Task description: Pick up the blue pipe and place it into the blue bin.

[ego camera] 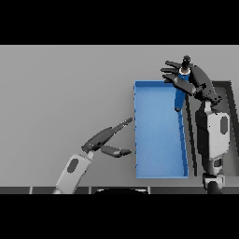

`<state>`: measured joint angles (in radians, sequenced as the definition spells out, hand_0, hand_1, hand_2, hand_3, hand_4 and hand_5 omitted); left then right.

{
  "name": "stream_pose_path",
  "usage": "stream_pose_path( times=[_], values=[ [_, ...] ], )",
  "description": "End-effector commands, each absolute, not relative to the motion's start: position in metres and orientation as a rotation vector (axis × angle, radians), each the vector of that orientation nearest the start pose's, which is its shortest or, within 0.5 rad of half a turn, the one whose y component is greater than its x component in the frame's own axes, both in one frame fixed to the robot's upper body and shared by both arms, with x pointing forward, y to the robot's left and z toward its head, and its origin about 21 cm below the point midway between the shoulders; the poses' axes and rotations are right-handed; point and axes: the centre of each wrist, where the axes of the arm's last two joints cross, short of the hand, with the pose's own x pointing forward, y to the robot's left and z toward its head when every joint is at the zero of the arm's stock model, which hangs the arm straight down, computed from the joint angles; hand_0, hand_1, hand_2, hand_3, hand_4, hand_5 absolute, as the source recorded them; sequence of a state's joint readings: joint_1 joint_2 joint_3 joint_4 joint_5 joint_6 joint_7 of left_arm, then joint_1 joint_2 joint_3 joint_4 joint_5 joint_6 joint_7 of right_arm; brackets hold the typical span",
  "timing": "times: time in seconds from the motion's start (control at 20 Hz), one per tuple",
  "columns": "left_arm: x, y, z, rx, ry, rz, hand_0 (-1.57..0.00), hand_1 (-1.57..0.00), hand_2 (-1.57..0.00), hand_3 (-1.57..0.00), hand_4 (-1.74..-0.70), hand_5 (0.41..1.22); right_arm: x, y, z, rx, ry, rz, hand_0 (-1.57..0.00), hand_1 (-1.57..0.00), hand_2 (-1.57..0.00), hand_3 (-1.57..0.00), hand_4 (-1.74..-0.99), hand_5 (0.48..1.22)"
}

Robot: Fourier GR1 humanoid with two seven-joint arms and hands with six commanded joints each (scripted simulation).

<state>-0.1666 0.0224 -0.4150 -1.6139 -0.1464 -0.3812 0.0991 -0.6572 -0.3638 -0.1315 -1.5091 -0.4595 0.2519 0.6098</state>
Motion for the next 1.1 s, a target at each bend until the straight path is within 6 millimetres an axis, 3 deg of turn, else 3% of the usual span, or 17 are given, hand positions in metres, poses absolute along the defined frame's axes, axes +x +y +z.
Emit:
stream_pose_path(
  times=[0.0, 0.3, 0.35, 0.45, 0.55, 0.6, 0.65, 0.75, 0.85, 1.05],
  values=[
    [0.257, 0.113, 0.046, -0.438, -1.551, -0.874, 0.0, 0.0, 0.0, 0.0, -0.88, 0.425, 0.354, -0.265, 0.203, 0.249, -1.511, 0.341, -1.57, -1.57, -1.57, -1.57, -1.741, 1.221],
    [0.255, 0.115, 0.045, -0.436, -1.54, -0.876, 0.0, 0.0, 0.0, 0.0, -0.89, 0.422, 0.337, -0.269, 0.154, 0.071, -1.316, 0.246, -1.57, -1.57, -1.57, -1.52, -1.741, 1.221],
    [0.254, 0.115, 0.045, -0.438, -1.546, -0.876, 0.0, 0.0, 0.0, 0.0, -0.89, 0.42, 0.334, -0.268, 0.152, 0.05, -1.298, 0.248, -1.57, -1.57, -1.57, -1.26, -1.741, 1.221],
    [0.254, 0.117, 0.044, -0.43, -1.549, -0.879, 0.0, 0.0, 0.0, 0.0, -0.88, 0.42, 0.332, -0.268, 0.136, -0.016, -1.226, 0.258, -1.57, -1.57, -1.57, -1.02, -1.741, 1.221],
    [0.256, 0.115, 0.046, -0.424, -1.549, -0.878, 0.0, 0.0, 0.0, 0.0, -0.88, 0.421, 0.334, -0.261, 0.133, -0.066, -1.215, 0.251, -1.57, -1.55, -1.57, -0.85, -1.741, 1.221],
    [0.255, 0.112, 0.045, -0.426, -1.541, -0.884, 0.0, 0.0, 0.0, 0.0, -0.88, 0.421, 0.335, -0.26, 0.132, -0.079, -1.205, 0.255, -1.46, -1.34, -1.34, -0.79, -1.678, 1.221],
    [0.254, 0.115, 0.043, -0.428, -1.544, -0.887, 0.0, 0.0, 0.0, 0.0, -0.88, 0.422, 0.337, -0.26, 0.13, -0.099, -1.188, 0.265, -1.17, -1.07, -1.07, -0.63, -1.592, 1.221],
    [0.253, 0.115, 0.047, -0.435, -1.563, -0.88, 0.0, 0.0, 0.0, 0.0, -0.88, 0.425, 0.338, -0.261, 0.126, -0.117, -1.148, 0.288, -0.75, -0.68, -0.68, -0.4, -1.413, 1.221],
    [0.252, 0.116, 0.045, -0.433, -1.555, -0.884, 0.0, 0.0, 0.0, 0.0, -0.88, 0.428, 0.339, -0.26, 0.12, -0.132, -1.057, 0.382, -0.48, -0.44, -0.44, -0.26, -1.275, 1.186],
    [0.251, 0.111, 0.047, -0.428, -1.54, -0.879, 0.0, 0.0, 0.0, 0.0, -0.89, 0.428, 0.336, -0.264, 0.112, -0.193, -0.884, 0.583, -0.2, -0.18, -0.18, -0.1, -1.11, 0.979]
  ],
)
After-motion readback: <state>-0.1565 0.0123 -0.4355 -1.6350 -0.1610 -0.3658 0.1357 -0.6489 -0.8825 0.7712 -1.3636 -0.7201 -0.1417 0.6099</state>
